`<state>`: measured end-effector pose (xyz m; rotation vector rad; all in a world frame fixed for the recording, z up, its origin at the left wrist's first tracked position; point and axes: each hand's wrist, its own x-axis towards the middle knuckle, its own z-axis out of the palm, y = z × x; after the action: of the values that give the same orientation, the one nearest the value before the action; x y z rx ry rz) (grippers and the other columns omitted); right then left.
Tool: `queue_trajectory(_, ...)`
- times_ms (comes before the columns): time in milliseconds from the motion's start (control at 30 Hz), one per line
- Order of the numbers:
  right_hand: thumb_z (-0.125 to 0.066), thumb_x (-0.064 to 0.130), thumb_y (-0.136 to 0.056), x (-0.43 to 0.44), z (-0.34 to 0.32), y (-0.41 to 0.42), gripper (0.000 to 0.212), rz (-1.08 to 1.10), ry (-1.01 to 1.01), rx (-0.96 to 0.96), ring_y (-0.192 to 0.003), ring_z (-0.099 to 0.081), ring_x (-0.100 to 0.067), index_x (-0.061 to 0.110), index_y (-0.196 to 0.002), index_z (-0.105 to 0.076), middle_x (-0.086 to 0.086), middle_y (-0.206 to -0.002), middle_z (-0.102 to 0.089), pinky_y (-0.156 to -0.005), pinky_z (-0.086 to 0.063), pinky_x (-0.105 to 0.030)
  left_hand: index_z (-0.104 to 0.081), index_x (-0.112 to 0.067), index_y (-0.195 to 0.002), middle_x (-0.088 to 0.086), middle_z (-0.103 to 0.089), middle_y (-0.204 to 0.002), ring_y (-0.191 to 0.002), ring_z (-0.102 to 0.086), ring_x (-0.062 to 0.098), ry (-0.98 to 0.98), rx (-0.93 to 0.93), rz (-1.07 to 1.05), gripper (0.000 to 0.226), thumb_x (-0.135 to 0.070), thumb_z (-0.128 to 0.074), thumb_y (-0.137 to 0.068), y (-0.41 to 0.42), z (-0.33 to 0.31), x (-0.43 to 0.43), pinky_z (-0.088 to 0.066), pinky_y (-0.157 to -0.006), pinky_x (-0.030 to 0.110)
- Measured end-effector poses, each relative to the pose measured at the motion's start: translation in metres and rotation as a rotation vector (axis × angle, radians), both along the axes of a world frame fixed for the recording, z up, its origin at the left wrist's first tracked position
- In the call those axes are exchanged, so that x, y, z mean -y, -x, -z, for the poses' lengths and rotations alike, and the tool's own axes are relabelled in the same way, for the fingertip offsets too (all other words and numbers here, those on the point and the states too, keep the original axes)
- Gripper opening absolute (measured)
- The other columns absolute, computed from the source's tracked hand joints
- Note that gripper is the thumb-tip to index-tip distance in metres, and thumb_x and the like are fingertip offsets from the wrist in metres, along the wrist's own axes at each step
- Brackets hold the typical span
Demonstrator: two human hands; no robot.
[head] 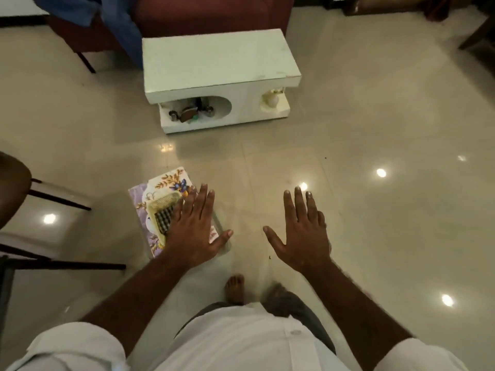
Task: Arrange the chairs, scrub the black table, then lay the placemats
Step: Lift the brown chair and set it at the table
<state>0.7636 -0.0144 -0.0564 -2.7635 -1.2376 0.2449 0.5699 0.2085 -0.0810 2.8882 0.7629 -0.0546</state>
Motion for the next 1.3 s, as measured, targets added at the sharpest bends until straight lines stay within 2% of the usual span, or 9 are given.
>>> queue_trajectory(100,-0.028,0.087,-0.101,-0.047,0.004,-0.053,0.105,-0.11,0.02,0.023,-0.172,0.003,-0.036,0.021,-0.178,-0.002,-0.009,-0.186,0.006,-0.131,-0.025,-0.06,-0.025,-0.007,-0.174,0.014,-0.014,-0.184,-0.168,-0.022,0.041,-0.025,0.016,-0.085,0.108,-0.086,-0.021,-0.1,-0.035,0.005,-0.027,-0.028,-0.129,0.066)
queue_trajectory(200,-0.027,0.087,-0.101,-0.089,0.008,-0.105,0.104,-0.182,0.014,0.004,-0.172,0.005,-0.035,0.022,-0.178,0.002,-0.008,-0.185,0.011,-0.132,-0.02,-0.06,-0.024,-0.008,-0.174,0.014,-0.01,-0.185,-0.169,-0.018,0.038,-0.034,-0.009,-0.169,0.108,-0.086,-0.023,-0.101,-0.07,0.01,-0.049,-0.026,-0.131,0.064)
queue_trajectory(433,-0.03,0.086,-0.102,-0.185,0.011,-0.214,0.104,-0.402,0.019,-0.011,-0.171,-0.003,-0.038,0.019,-0.178,-0.009,-0.01,-0.186,-0.001,-0.129,-0.028,-0.062,-0.002,-0.013,-0.176,0.009,0.008,-0.185,-0.172,0.003,0.034,0.025,-0.059,-0.439,0.111,-0.091,-0.016,-0.098,-0.155,0.012,-0.089,-0.011,-0.136,0.061)
queue_trajectory(533,-0.03,0.086,-0.102,-0.23,0.013,-0.241,0.103,-0.521,0.035,-0.019,-0.171,-0.006,-0.039,0.019,-0.177,-0.011,-0.011,-0.186,-0.004,-0.129,-0.029,-0.064,0.005,-0.014,-0.176,0.008,0.016,-0.184,-0.171,0.011,0.032,0.044,-0.087,-0.532,0.113,-0.091,-0.022,-0.098,-0.178,0.011,-0.106,-0.007,-0.137,0.06)
queue_trajectory(700,-0.033,0.085,-0.102,-0.32,0.024,-0.266,0.103,-0.686,0.058,-0.035,-0.171,-0.003,-0.039,0.02,-0.177,-0.009,-0.011,-0.186,-0.003,-0.13,-0.029,-0.064,0.01,-0.014,-0.175,0.008,0.019,-0.184,-0.171,0.013,0.033,0.076,-0.091,-0.679,0.116,-0.092,-0.02,-0.095,-0.199,0.024,-0.155,-0.006,-0.137,0.06)
queue_trajectory(867,-0.031,0.084,-0.102,-0.428,0.033,-0.275,0.102,-0.836,0.091,-0.02,-0.171,-0.004,-0.039,0.019,-0.177,-0.009,-0.012,-0.186,-0.003,-0.129,-0.03,-0.063,0.004,-0.012,-0.176,0.01,0.013,-0.185,-0.171,0.009,0.033,0.105,-0.064,-0.817,0.118,-0.094,-0.009,-0.092,-0.204,0.035,-0.231,-0.007,-0.137,0.059)
queue_trajectory(967,-0.031,0.084,-0.102,-0.495,0.031,-0.273,0.102,-0.891,0.112,-0.042,-0.171,-0.003,-0.038,0.02,-0.178,-0.007,-0.012,-0.186,-0.002,-0.13,-0.028,-0.063,-0.003,-0.011,-0.176,0.011,0.005,-0.185,-0.171,0.003,0.035,0.137,-0.03,-0.906,0.116,-0.092,-0.017,-0.095,-0.203,0.034,-0.273,-0.01,-0.136,0.06)
queue_trajectory(1167,-0.03,0.086,-0.101,-0.617,0.03,-0.263,0.103,-1.036,0.113,-0.049,-0.171,0.001,-0.037,0.021,-0.178,-0.003,-0.01,-0.186,0.004,-0.132,-0.023,-0.063,-0.007,-0.01,-0.177,0.012,0.005,-0.185,-0.171,0.0,0.036,0.146,-0.072,-1.028,0.114,-0.09,-0.022,-0.097,-0.192,0.034,-0.346,-0.014,-0.135,0.063)
queue_trajectory(1300,-0.034,0.085,-0.101,-0.699,0.03,-0.255,0.105,-1.125,0.079,-0.039,-0.171,0.0,-0.037,0.021,-0.178,-0.002,-0.009,-0.186,0.006,-0.13,-0.025,-0.062,-0.003,-0.01,-0.176,0.012,0.007,-0.185,-0.171,0.003,0.036,0.135,-0.084,-1.156,0.113,-0.089,-0.027,-0.098,-0.187,0.034,-0.401,-0.01,-0.136,0.06)
